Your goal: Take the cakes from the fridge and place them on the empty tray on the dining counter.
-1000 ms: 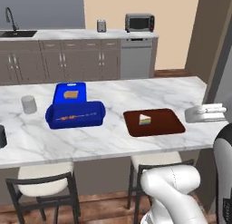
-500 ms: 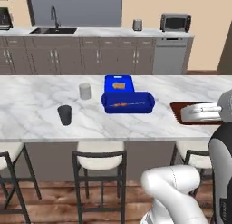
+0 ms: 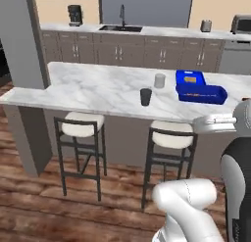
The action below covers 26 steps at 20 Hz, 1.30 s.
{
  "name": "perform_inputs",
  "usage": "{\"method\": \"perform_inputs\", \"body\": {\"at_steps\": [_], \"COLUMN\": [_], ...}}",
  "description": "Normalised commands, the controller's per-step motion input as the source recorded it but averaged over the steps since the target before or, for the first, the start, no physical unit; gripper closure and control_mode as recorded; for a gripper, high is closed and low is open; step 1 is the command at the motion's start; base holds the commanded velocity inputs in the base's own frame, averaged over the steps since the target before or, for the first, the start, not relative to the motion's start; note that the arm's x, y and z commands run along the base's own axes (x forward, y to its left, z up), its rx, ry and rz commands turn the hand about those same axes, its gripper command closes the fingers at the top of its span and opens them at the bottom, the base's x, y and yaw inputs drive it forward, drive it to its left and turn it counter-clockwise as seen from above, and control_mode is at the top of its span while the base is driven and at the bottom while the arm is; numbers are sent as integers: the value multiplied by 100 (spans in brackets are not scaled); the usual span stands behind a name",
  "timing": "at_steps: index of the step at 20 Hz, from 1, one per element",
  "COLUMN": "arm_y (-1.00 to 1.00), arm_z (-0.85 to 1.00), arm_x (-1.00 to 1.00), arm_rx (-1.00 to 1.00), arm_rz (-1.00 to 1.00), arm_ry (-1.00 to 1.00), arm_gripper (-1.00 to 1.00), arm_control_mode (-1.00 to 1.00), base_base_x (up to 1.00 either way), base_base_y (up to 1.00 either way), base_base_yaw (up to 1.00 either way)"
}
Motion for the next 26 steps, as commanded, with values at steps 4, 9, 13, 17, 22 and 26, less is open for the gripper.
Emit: {"method": "perform_inputs", "body": {"at_steps": [4,9,13,17,22,26], "arm_y": [0,0,0,0,0,0], "arm_z": [0,0,0,0,0,0], "arm_x": [0,0,0,0,0,0], "arm_rx": [0,0,0,0,0,0], "arm_rz": [0,0,0,0,0,0], "arm_ry": [0,0,0,0,0,0], "arm_gripper": [-100,-100,-100,-100,-100,-100], "arm_control_mode": [100,100,100,100,100,100], "base_base_x": [-11,0,80,100,100,100], "base_base_y": [52,38,6,2,11,-22], "base_base_yaw": [97,97,73,45,29,25]}}
